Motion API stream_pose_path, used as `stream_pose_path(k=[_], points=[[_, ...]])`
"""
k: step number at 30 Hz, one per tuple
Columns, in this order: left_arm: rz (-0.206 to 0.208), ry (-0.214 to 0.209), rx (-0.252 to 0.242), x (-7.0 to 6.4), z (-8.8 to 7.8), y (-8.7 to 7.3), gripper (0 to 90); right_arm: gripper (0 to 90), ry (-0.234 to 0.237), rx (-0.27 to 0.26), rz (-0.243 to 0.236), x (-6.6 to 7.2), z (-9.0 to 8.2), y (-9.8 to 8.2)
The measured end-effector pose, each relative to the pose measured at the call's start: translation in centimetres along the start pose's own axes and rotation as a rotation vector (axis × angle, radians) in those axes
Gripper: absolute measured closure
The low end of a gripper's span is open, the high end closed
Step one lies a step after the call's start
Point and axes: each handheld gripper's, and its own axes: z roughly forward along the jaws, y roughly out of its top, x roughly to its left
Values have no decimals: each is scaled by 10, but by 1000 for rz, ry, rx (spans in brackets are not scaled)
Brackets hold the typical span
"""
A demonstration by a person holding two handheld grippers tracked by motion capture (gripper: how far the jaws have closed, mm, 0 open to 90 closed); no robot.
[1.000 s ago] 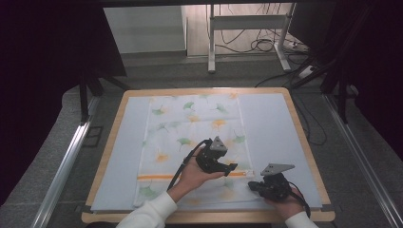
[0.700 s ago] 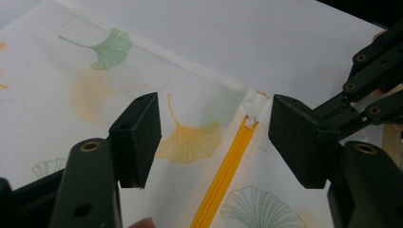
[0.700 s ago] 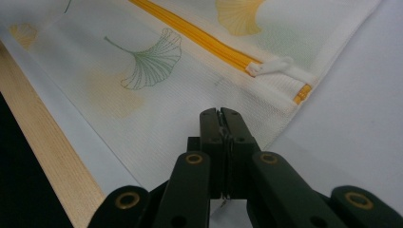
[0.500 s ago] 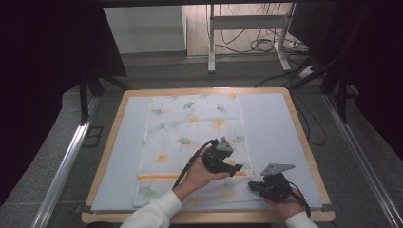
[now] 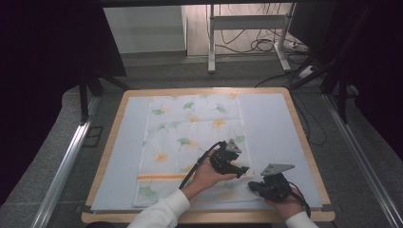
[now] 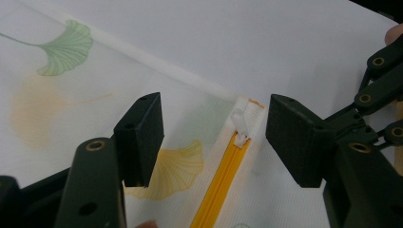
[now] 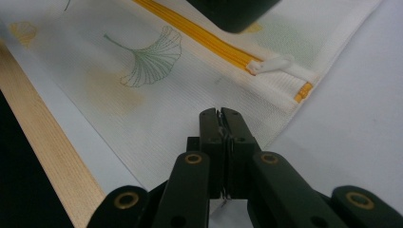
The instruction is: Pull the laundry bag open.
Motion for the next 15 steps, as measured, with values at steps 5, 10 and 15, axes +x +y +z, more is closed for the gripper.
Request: stream_pose_path(k=[5,10,15], points=[[-6,-9,10,-1,7,0,388,876,0,0,-1,0,0,0],[-6,-17,19,-2,12,1,397,876,1,0,-1,0,0,0],[4,-15,38,-4,19,2,418,874,2,-2,0,0,0,0]])
